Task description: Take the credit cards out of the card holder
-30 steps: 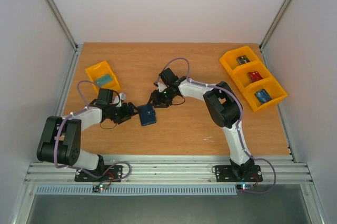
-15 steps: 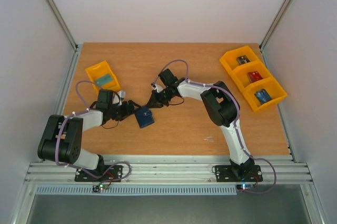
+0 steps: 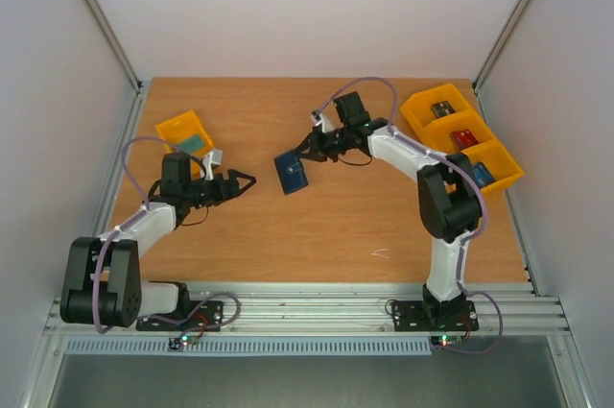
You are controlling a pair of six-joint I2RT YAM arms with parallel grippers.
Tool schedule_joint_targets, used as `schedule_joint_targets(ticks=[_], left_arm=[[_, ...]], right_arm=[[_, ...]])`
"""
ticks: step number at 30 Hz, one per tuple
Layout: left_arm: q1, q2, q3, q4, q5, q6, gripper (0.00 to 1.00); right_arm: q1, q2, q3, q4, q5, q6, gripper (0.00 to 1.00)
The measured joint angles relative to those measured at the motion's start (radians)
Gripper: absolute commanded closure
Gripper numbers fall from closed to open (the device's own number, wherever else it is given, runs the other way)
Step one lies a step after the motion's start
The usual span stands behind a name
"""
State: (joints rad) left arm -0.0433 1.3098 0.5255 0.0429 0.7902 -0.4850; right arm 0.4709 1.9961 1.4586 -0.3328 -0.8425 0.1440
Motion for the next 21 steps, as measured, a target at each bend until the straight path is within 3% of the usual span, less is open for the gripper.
schedule_joint_targets(ticks=[4,11,21], left_arm=[[-0.001,-0.019,0.047,0.013,0.074,0.001,0.10],[-0.016,-0.074,0.215,0.081,0.207,0.013,0.04],[-0.092,-0.093,0.347,0.266,0.295,-0.005,0.01]], right_arm=[[-0.024,-0.096,0.031,-0.080,0.004,-0.057,0.99],[-0.028,-0.228,0.237,-0.284,0.012,-0.234,0.99],[-0.024,-0.356,0.405,-0.262,-0.124,-0.307,0.99]])
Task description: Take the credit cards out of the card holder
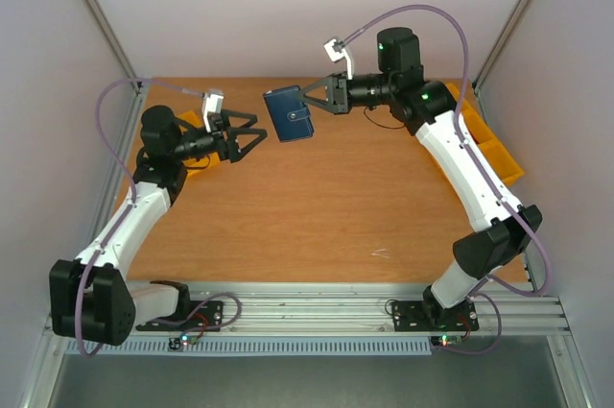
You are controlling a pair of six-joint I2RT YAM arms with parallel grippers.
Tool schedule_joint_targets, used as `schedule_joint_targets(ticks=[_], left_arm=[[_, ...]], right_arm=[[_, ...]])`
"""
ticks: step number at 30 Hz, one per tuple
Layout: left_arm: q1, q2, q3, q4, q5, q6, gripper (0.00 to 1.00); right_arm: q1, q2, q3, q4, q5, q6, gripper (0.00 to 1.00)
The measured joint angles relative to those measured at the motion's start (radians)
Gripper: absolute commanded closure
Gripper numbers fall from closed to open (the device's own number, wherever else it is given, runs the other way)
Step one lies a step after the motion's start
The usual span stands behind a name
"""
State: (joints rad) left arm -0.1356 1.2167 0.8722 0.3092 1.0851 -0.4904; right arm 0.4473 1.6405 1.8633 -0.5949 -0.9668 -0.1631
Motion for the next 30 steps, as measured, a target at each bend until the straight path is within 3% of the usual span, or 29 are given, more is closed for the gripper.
schedule_joint_targets(ticks=[6,7,10,11,13,23,27,30], left_arm=[[-0.086,0.000,0.059,0.130,-0.037,-0.037,0.04],[-0.105,0.000,0.060,0.144,-0.042,-0.041,0.12],[-0.137,0.000,0.059,0.170,-0.047,-0.057,0.51],[-0.141,-0.001,0.059,0.175,-0.051,-0.057,0.60],[-0.143,-0.002,0.059,0.187,-0.065,-0.056,0.69],[-0.143,-0.052,0.027,0.200,-0.076,-0.079,0.68],[-0.143,-0.066,0.016,0.200,-0.074,-0.084,0.88],[-0.143,-0.075,0.010,0.204,-0.069,-0.080,0.96]], right_arm=[[0.026,0.014,0.018,0.048,-0.064,0.003,0.99],[0.030,0.016,0.019,0.055,-0.071,0.004,0.99],[0.038,0.017,0.019,0.073,-0.089,0.006,0.99],[0.039,0.017,0.020,0.076,-0.092,0.007,0.99],[0.041,0.017,0.020,0.078,-0.096,0.006,0.99],[0.041,0.017,0.030,0.066,-0.096,-0.006,0.99],[0.041,0.017,0.052,0.033,-0.095,-0.027,0.99],[0.041,0.017,0.062,0.007,-0.094,-0.043,0.98]])
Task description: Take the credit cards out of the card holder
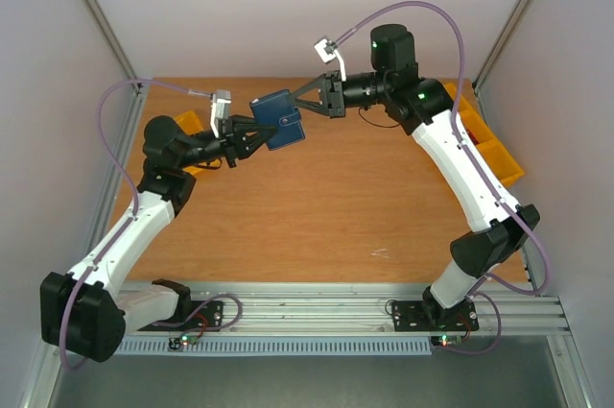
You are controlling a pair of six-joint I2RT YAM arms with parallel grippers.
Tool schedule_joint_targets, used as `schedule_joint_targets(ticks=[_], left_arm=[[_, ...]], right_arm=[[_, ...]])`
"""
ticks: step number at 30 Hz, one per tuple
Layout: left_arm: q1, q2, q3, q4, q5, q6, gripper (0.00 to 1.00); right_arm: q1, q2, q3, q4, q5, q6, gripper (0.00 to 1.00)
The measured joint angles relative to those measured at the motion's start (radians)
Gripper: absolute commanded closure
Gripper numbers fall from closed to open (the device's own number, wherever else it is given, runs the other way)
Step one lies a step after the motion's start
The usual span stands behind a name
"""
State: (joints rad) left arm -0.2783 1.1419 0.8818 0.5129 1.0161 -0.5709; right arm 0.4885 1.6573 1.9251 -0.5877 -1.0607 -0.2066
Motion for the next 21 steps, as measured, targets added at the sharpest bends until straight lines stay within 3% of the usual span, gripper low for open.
schedule_joint_targets(ticks=[2,5,9,11,14,18,21], left_arm=[[0.000,0.000,-0.001,-0.003,-0.002,-0.007,1.00],[0.000,-0.006,-0.004,-0.047,-0.042,0.002,1.00],[-0.001,-0.034,-0.013,-0.176,-0.226,0.035,1.00],[-0.001,-0.044,-0.015,-0.230,-0.315,0.048,1.00],[-0.005,-0.048,-0.015,-0.292,-0.428,0.056,1.00],[-0.027,-0.048,-0.015,-0.336,-0.506,0.064,1.00],[-0.039,-0.048,-0.015,-0.356,-0.533,0.068,1.00]], right_arm=[[0.000,0.000,0.006,-0.020,0.013,-0.013,0.77],[0.000,0.000,0.043,-0.090,0.120,-0.041,0.62],[0.019,0.000,0.111,-0.200,0.468,-0.088,0.61],[0.067,-0.005,0.117,-0.241,0.710,-0.129,0.63],[0.163,-0.005,0.111,-0.279,0.936,-0.174,0.64],[0.294,-0.003,0.105,-0.287,1.103,-0.218,0.58],[0.349,0.008,0.108,-0.277,1.140,-0.233,0.57]])
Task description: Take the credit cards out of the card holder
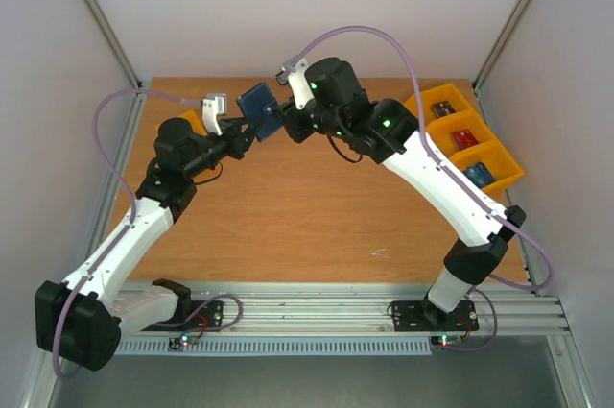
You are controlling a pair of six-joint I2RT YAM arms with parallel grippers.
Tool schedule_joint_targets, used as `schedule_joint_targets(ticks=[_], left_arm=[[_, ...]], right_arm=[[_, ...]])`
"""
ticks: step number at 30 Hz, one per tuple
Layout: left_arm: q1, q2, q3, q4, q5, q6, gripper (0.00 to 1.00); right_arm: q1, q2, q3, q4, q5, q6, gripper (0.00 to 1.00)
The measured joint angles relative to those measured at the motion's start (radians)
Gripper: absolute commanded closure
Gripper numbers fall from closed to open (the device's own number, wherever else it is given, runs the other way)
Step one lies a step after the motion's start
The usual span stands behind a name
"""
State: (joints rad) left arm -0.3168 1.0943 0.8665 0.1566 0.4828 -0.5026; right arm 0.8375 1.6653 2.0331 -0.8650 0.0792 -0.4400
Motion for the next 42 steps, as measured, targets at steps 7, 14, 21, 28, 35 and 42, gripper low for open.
schedule_joint_targets(ticks=[7,14,21,28,35,42], left_arm=[[-0.005,0.000,0.000,-0.003,-0.018,0.002,1.00],[-0.005,0.000,0.000,-0.003,-0.019,0.002,1.00],[-0.005,0.000,0.000,-0.005,-0.021,0.002,1.00],[-0.005,0.006,0.000,-0.038,-0.037,0.002,1.00],[-0.005,0.011,0.000,-0.050,-0.047,0.003,1.00],[-0.005,0.018,0.000,-0.053,-0.047,0.006,1.00]], right_arm=[[0.028,0.126,0.092,-0.007,0.035,-0.007,0.56],[0.035,0.204,0.147,-0.027,0.037,-0.006,0.62],[0.039,0.232,0.172,-0.045,0.098,-0.007,0.66],[0.062,0.276,0.207,-0.076,0.193,-0.014,0.75],[0.089,0.311,0.243,-0.104,0.266,-0.035,0.92],[0.094,0.323,0.257,-0.124,0.298,-0.050,0.99]])
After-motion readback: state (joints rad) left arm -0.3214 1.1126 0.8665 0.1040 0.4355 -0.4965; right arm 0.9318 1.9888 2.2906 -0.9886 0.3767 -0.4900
